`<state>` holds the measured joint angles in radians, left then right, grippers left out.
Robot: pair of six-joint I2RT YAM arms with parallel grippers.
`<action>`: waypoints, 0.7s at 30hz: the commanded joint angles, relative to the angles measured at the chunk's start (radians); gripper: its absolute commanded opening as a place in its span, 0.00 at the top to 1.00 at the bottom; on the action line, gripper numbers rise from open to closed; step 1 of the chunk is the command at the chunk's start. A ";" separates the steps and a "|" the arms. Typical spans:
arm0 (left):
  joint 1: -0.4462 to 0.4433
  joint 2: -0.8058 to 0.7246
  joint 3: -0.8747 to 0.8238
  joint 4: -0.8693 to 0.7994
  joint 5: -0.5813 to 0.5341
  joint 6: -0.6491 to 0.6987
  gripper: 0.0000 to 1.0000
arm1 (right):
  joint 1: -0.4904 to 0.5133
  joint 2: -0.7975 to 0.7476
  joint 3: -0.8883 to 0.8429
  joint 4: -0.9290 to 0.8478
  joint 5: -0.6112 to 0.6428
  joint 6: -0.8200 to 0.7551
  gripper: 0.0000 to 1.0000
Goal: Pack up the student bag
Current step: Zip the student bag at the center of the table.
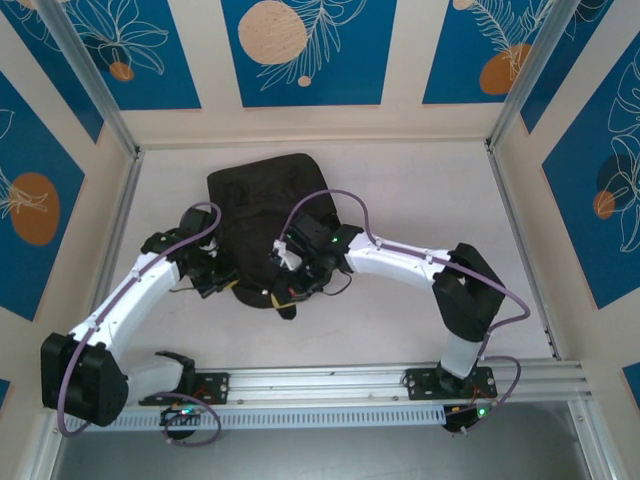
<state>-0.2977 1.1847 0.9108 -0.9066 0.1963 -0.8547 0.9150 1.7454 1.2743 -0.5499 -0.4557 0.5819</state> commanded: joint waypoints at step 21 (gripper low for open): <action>0.061 0.040 0.257 -0.185 -0.316 0.172 1.00 | -0.023 0.024 0.058 -0.060 0.018 -0.051 1.00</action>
<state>-0.2619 1.1984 1.0683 -1.0348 0.0231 -0.7620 0.8474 1.7142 1.2564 -0.5819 -0.4397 0.5484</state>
